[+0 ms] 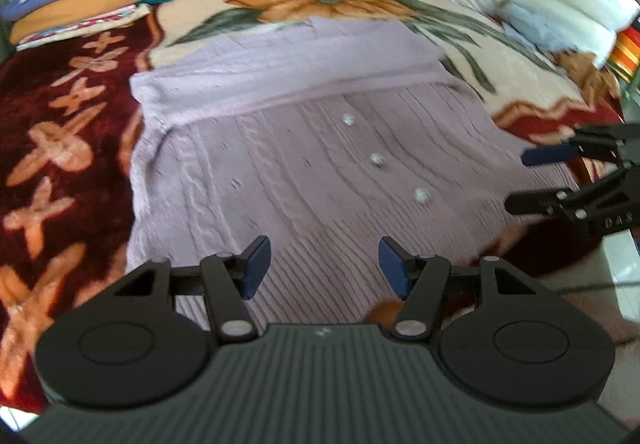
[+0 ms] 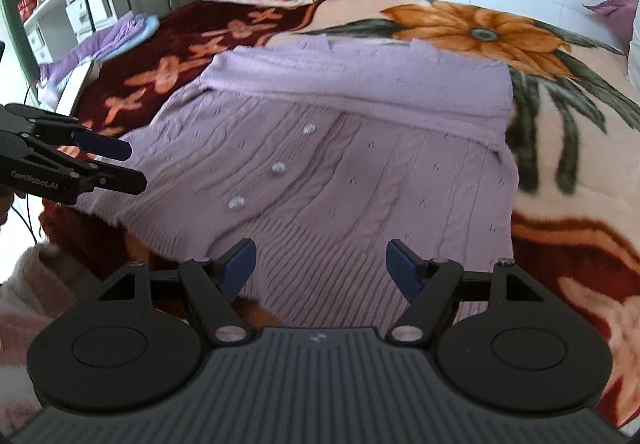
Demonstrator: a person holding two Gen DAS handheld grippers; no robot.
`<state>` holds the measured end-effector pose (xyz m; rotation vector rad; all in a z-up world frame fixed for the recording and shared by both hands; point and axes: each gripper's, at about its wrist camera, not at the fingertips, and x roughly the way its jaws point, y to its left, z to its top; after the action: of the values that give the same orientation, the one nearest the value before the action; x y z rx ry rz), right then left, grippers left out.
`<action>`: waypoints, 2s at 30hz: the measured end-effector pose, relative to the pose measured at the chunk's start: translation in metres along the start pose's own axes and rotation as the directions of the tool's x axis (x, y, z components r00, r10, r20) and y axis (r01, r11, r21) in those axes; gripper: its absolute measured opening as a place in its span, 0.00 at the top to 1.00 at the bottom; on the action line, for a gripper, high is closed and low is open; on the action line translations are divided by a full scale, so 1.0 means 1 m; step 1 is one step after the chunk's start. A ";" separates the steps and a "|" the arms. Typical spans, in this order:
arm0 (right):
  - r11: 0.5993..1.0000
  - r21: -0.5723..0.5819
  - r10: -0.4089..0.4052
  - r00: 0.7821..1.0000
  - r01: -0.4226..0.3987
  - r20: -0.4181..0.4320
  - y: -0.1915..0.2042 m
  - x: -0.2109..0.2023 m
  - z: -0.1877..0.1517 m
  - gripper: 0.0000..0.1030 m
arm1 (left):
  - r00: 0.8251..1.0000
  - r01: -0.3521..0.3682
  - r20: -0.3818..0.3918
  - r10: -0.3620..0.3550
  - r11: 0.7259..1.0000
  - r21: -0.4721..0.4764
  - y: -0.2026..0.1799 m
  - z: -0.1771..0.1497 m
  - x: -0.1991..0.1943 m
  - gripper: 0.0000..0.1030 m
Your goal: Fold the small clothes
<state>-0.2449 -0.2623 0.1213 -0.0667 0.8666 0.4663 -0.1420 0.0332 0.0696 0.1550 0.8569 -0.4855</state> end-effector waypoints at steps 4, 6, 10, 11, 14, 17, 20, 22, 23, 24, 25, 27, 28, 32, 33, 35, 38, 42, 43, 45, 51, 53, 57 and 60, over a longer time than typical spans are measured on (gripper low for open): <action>0.999 -0.052 0.012 1.000 -0.014 -0.023 0.006 -0.002 -0.005 0.24 | 1.000 0.008 -0.027 -0.006 0.998 0.065 -0.009 -0.010 -0.003 0.33; 0.996 -0.085 0.008 0.999 -0.011 -0.036 0.011 -0.002 -0.009 0.24 | 0.999 -0.001 -0.032 0.005 0.994 0.108 -0.015 -0.016 -0.005 0.32; 0.989 -0.148 -0.009 0.998 0.000 -0.060 0.017 0.003 -0.014 0.24 | 0.998 -0.057 -0.030 0.063 0.983 0.172 -0.022 -0.023 -0.002 0.32; 0.987 -0.158 -0.011 0.998 0.001 -0.065 0.018 0.005 -0.015 0.24 | 0.996 -0.070 -0.034 0.077 0.982 0.175 -0.021 -0.024 0.000 0.32; 0.981 -0.189 -0.041 0.997 0.028 -0.064 0.020 0.010 -0.016 0.24 | 0.990 -0.125 -0.038 0.133 0.978 0.165 -0.016 -0.023 0.007 0.32; 0.980 -0.187 -0.083 0.995 0.072 -0.052 0.015 0.015 -0.014 0.24 | 0.990 -0.128 -0.037 0.133 0.984 0.121 -0.007 -0.020 0.011 0.29; 0.986 -0.144 -0.087 0.995 0.078 -0.051 0.005 0.019 -0.011 0.24 | 0.988 -0.150 -0.033 0.154 0.984 0.094 -0.001 -0.017 0.014 0.29; 0.987 -0.129 -0.103 0.994 0.097 -0.043 0.001 0.020 -0.010 0.24 | 0.985 -0.168 -0.029 0.171 0.982 0.083 0.002 -0.015 0.015 0.29; 0.986 -0.127 -0.112 0.993 0.106 -0.041 0.000 0.021 -0.010 0.24 | 0.985 -0.170 -0.028 0.172 0.983 0.073 0.004 -0.015 0.016 0.29; 0.986 -0.122 -0.121 0.992 0.116 -0.039 -0.002 0.021 -0.009 0.24 | 0.985 -0.169 -0.029 0.171 0.983 0.065 0.005 -0.014 0.016 0.29; 0.985 -0.114 -0.131 0.991 0.127 -0.035 -0.005 0.021 -0.009 0.23 | 0.985 -0.168 -0.029 0.170 0.984 0.059 0.006 -0.014 0.017 0.29; 0.985 -0.101 -0.141 0.989 0.137 -0.035 -0.007 0.024 -0.008 0.22 | 0.986 -0.165 -0.027 0.166 0.985 0.053 0.008 -0.014 0.019 0.29; 0.986 -0.095 -0.139 0.990 0.135 -0.037 -0.009 0.025 -0.008 0.22 | 0.986 -0.165 -0.024 0.167 0.985 0.053 0.008 -0.014 0.020 0.29; 0.984 -0.105 -0.146 0.988 0.141 -0.043 -0.007 0.026 -0.009 0.20 | 0.985 -0.172 -0.013 0.173 0.984 0.052 0.008 -0.013 0.023 0.29; 0.983 -0.113 -0.149 0.988 0.142 -0.049 -0.008 0.025 -0.009 0.20 | 0.985 -0.173 -0.013 0.174 0.984 0.050 0.009 -0.013 0.023 0.29; 0.981 -0.131 -0.156 0.985 0.146 -0.071 -0.008 0.020 -0.011 0.19 | 0.985 -0.173 -0.011 0.174 0.984 0.049 0.009 -0.013 0.023 0.29; 0.972 -0.172 -0.181 0.978 0.161 -0.106 -0.012 0.013 -0.016 0.18 | 0.986 -0.168 -0.005 0.168 0.985 0.048 0.011 -0.014 0.023 0.29; 0.966 -0.165 -0.218 0.971 0.201 -0.093 -0.016 0.013 -0.019 0.17 | 0.986 -0.169 -0.005 0.169 0.985 0.032 0.013 -0.013 0.026 0.29; 0.967 -0.146 -0.223 0.972 0.209 -0.080 -0.017 0.015 -0.018 0.17 | 0.985 -0.172 -0.005 0.172 0.985 0.030 0.013 -0.013 0.027 0.29; 0.964 -0.139 -0.234 0.971 0.225 -0.047 -0.014 0.018 -0.015 0.17 | 0.984 -0.180 -0.006 0.180 0.983 0.038 0.011 -0.012 0.027 0.29; 0.952 -0.194 -0.240 0.971 0.238 0.014 -0.001 0.028 -0.010 0.29 | 0.981 -0.194 -0.003 0.194 0.980 0.040 0.010 -0.013 0.026 0.29; 0.955 -0.185 -0.233 0.972 0.232 0.017 -0.002 0.027 -0.011 0.35 | 0.981 -0.196 0.011 0.196 0.979 0.051 0.008 -0.014 0.024 0.30; 0.964 -0.137 -0.229 0.973 0.228 0.010 -0.008 0.021 -0.015 0.40 | 0.984 -0.178 0.029 0.177 0.981 0.081 0.007 -0.018 0.021 0.32; 0.964 -0.120 -0.237 0.971 0.238 0.016 -0.009 0.019 -0.019 0.55 | 0.985 -0.170 0.041 0.167 0.983 0.074 0.010 -0.019 0.019 0.38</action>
<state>-0.2437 -0.2680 0.0934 -0.2792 0.8163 0.2930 -0.1398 0.0413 0.0425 0.2870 0.7836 -0.3615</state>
